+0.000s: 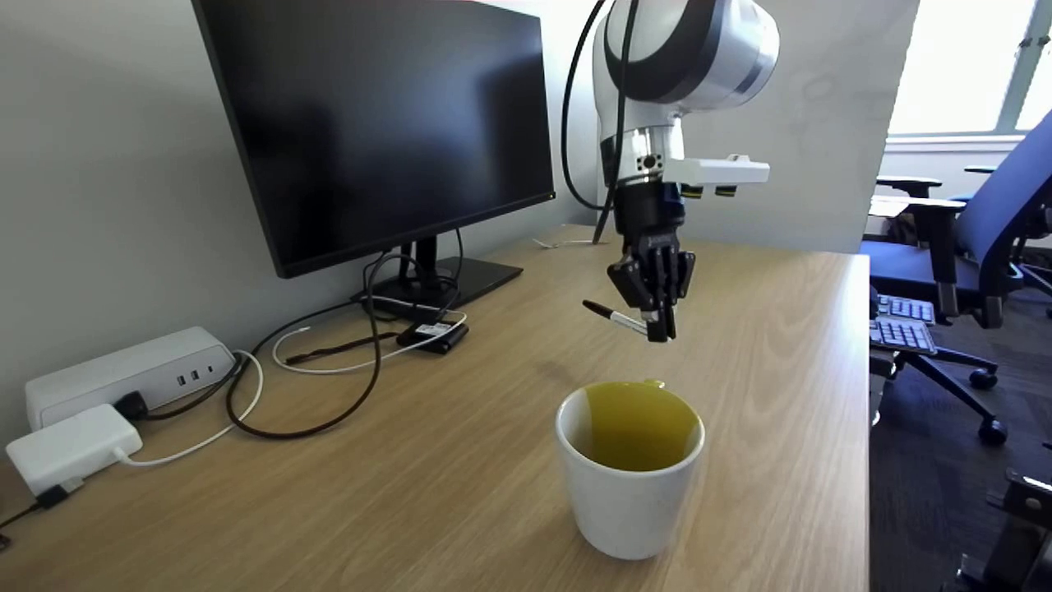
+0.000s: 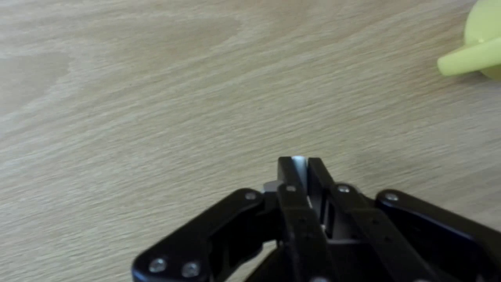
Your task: Move the cup to the left, put the marker inside the cup then take it out and place it on the table
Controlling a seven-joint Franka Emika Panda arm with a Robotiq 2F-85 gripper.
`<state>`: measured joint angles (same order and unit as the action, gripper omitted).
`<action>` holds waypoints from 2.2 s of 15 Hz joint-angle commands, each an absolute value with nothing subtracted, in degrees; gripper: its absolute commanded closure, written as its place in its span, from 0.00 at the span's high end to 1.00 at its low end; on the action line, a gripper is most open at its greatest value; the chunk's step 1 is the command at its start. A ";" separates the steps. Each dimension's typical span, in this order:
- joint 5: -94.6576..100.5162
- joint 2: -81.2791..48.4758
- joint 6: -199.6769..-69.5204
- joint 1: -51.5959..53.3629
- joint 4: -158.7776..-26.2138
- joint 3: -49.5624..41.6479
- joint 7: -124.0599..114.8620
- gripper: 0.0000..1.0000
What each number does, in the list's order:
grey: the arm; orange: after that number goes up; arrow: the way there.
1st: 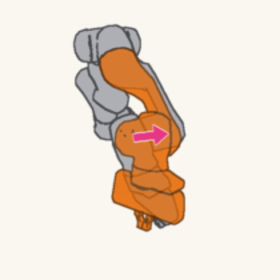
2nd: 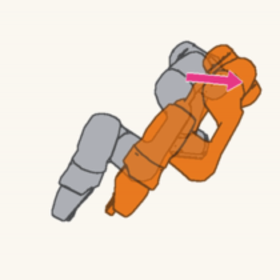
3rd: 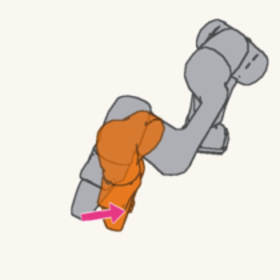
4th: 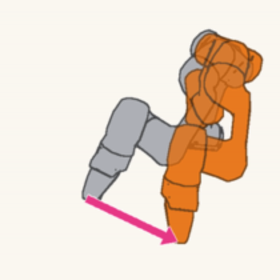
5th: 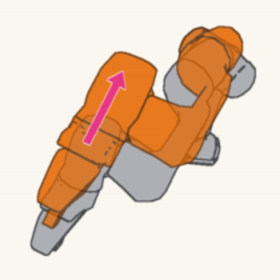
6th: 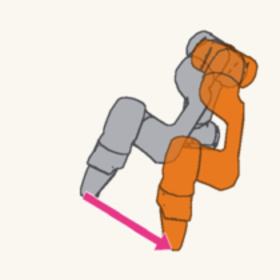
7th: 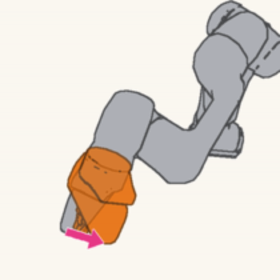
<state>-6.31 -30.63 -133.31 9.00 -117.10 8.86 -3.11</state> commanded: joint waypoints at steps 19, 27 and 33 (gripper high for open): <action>-28.87 -24.66 -91.98 0.41 -99.30 6.87 2.04 0.03; -34.51 -34.42 -76.68 1.23 -87.50 7.82 0.95 0.03; -35.74 -38.27 -70.14 2.87 -84.38 7.89 -1.15 0.03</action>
<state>-34.58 -36.01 -74.57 2.50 -87.66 7.98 0.85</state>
